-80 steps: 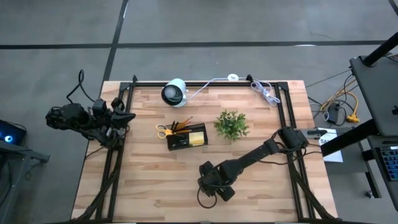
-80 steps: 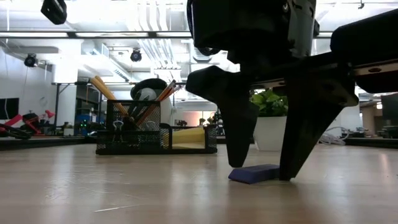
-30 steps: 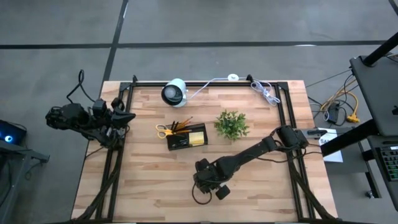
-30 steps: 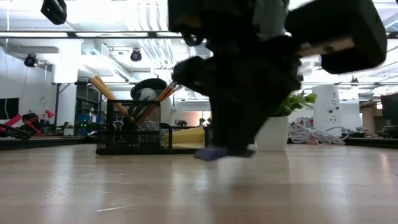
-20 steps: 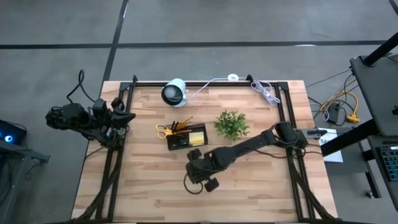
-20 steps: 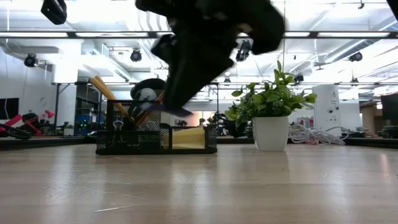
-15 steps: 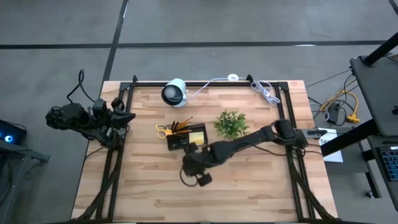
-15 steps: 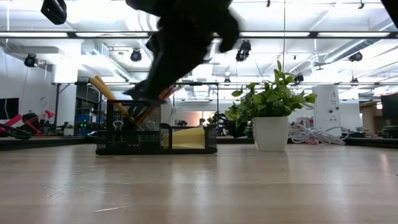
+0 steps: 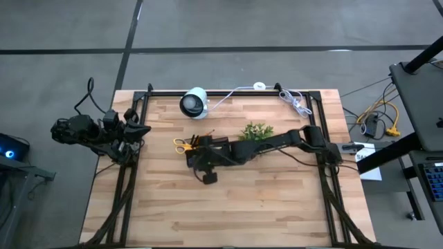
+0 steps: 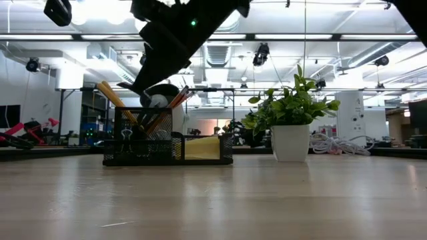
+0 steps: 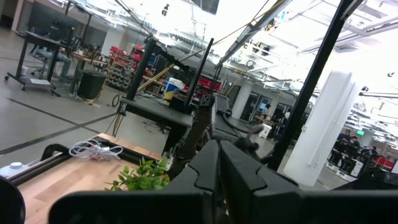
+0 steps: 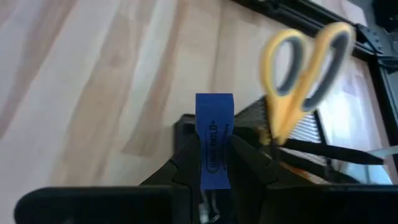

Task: Pick and place office supplies into organizer
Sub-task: Put the blue eraser in the black desk organizer

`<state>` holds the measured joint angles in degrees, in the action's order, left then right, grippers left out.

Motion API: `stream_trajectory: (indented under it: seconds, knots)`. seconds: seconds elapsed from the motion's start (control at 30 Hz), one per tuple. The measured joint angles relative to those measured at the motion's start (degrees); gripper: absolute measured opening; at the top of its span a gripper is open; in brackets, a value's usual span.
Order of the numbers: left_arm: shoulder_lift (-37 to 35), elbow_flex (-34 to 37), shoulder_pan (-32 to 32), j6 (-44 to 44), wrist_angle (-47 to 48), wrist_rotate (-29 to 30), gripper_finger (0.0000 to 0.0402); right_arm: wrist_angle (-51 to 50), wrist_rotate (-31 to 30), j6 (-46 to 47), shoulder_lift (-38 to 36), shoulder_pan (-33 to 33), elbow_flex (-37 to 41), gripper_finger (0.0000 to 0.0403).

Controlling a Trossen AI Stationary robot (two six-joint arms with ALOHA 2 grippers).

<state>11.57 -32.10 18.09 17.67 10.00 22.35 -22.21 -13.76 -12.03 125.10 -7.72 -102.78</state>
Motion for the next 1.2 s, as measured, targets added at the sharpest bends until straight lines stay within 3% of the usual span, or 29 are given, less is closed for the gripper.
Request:
stream_trajectory:
  seconds: [0.33, 0.5, 1.2]
  knots:
    - [0.0, 0.02, 0.0, 0.08, 0.0, 0.0, 0.0, 1.09, 0.58, -0.07, 0.15, 3.73, 0.58, 0.0054]
    - [0.0, 0.02, 0.0, 0.0, -0.01, 0.0, 0.0, 1.89, 4.61, 1.92, 0.24, 4.36, 1.32, 0.0054]
    - [0.0, 0.01, 0.0, -0.04, -0.01, 0.0, 0.0, 2.07, 4.8, 1.97, 0.24, 5.02, 1.57, 0.0054]
